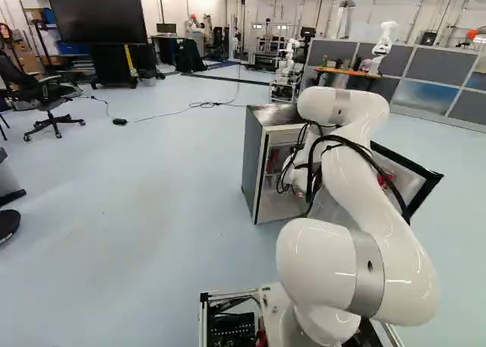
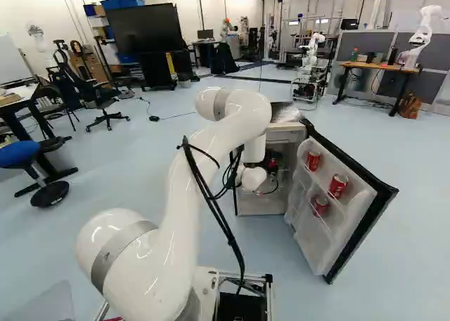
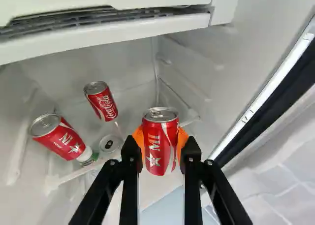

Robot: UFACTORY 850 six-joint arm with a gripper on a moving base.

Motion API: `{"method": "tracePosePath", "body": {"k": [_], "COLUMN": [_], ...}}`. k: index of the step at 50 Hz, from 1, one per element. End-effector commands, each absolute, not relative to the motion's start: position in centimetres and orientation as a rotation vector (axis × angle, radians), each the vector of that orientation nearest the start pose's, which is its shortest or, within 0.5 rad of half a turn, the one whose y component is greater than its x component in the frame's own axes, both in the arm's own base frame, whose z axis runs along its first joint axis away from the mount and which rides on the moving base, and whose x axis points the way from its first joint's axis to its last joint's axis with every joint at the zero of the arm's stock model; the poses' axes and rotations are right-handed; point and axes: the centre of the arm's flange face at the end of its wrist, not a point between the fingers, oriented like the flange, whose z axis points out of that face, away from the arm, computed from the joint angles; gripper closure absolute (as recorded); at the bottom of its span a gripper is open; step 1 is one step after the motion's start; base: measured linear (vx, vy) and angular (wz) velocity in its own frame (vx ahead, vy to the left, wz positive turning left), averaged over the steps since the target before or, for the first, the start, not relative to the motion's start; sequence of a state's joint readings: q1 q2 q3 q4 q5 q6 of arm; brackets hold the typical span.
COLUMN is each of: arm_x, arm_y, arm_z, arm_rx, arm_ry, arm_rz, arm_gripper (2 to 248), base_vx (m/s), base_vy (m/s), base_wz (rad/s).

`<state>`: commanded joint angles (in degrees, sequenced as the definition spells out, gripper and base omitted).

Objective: Grab a drink from the fridge

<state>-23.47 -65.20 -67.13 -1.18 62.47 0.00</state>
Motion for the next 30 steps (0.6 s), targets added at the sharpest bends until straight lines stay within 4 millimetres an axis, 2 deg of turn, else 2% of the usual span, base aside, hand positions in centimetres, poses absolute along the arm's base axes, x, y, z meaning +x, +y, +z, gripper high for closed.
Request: {"method": "tracePosePath", "body": {"k": [30], "arm_x": [49.3], "arm_y": [-21.6], "arm_z": [12.3], "arm_rx": [-2.829], "arm_ry": [0.568], "arm_rz": [-1.69], "arm_gripper": [162], "base_vx": [0.0], "base_vy": [0.0], "base_wz": [0.0]}}
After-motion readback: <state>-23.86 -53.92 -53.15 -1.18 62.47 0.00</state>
